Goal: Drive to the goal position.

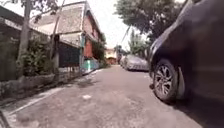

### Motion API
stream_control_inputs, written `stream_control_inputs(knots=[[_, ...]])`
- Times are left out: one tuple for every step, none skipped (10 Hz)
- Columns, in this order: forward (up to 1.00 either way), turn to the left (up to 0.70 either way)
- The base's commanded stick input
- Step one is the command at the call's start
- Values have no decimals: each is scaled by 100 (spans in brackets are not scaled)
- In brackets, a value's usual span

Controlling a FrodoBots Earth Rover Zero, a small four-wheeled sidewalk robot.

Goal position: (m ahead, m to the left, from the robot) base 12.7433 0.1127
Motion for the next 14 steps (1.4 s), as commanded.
stream_control_inputs(knots=[[70, 2], [70, 2], [70, 2], [70, 2], [70, 2], [70, 2], [70, 2], [70, 2], [70, 2], [70, 2], [70, 2], [70, 3], [70, 3], [70, 3]])
